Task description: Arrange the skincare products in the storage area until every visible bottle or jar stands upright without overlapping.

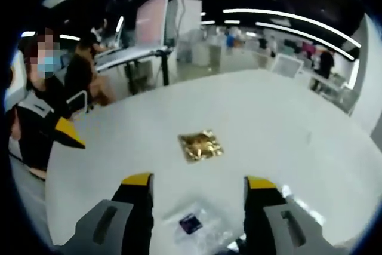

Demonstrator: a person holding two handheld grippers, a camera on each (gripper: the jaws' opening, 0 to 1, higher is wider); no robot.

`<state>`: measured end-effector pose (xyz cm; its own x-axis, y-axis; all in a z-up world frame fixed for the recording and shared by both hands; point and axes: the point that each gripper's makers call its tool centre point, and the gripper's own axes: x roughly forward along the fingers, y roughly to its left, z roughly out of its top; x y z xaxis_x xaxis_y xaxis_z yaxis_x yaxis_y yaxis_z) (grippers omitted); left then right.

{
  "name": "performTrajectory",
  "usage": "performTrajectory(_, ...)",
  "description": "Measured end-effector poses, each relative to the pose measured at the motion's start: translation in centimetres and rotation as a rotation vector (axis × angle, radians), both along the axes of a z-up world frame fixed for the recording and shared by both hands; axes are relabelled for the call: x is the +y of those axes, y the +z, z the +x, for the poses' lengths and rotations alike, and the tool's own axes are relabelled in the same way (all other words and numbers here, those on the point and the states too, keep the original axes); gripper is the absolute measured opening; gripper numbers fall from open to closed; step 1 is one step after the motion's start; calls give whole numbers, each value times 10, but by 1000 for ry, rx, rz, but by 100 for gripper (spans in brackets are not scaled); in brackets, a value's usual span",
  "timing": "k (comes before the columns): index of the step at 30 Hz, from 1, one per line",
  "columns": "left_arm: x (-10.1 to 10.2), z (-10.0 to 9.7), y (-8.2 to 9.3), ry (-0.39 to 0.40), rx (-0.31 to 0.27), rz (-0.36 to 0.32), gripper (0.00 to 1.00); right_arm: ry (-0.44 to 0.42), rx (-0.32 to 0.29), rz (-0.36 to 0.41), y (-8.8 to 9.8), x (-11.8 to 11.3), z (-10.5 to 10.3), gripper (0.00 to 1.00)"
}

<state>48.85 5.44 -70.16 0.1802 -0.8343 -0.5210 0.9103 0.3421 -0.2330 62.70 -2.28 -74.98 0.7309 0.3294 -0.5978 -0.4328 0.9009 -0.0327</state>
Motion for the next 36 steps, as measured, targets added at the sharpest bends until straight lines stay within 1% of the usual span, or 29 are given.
performTrajectory(5, 1, 2, -1, 1, 0, 5, 99, 2, 5, -2, -7, 1, 14, 54)
performTrajectory(8, 2, 4, -2, 10, 7, 4, 99, -1, 4, 4, -8, 3, 19, 53)
performTrajectory(12, 1, 3, -3, 6, 9, 6, 99, -4, 10, 19, -13, 2, 35, 51)
performTrajectory(14, 1, 1, -4, -2, 10, 8, 99, -3, 2, 15, -12, 3, 36, 47)
performTrajectory(16, 0, 1, -4, -4, 12, 9, 99, -9, -2, 12, -13, 2, 42, 44)
performTrajectory(18, 0, 2, -5, -3, 13, 9, 99, -28, -1, 40, -13, 3, 47, 40)
performTrajectory(20, 0, 3, -5, -1, 13, 8, 99, -40, -3, 59, -14, 6, 43, 36)
performTrajectory(22, 0, 3, -4, 0, 13, 6, 99, -47, -1, 65, -16, 7, 45, 33)
performTrajectory(27, -1, 4, -4, 2, 11, 1, 99, -65, 10, 45, -25, 4, 52, 33)
performTrajectory(29, -1, 4, -4, 1, 13, 0, 99, -77, 18, 52, -28, 2, 55, 31)
performTrajectory(31, 0, 4, -5, 1, 14, 1, 99, -97, 18, 58, -31, -2, 61, 33)
performTrajectory(34, 0, 5, -4, 4, 15, -1, 99, -105, 32, 79, -34, 0, 64, 29)
performTrajectory(36, 1, 5, -4, 6, 14, -5, 99, -108, 34, 79, -36, -1, 71, 28)
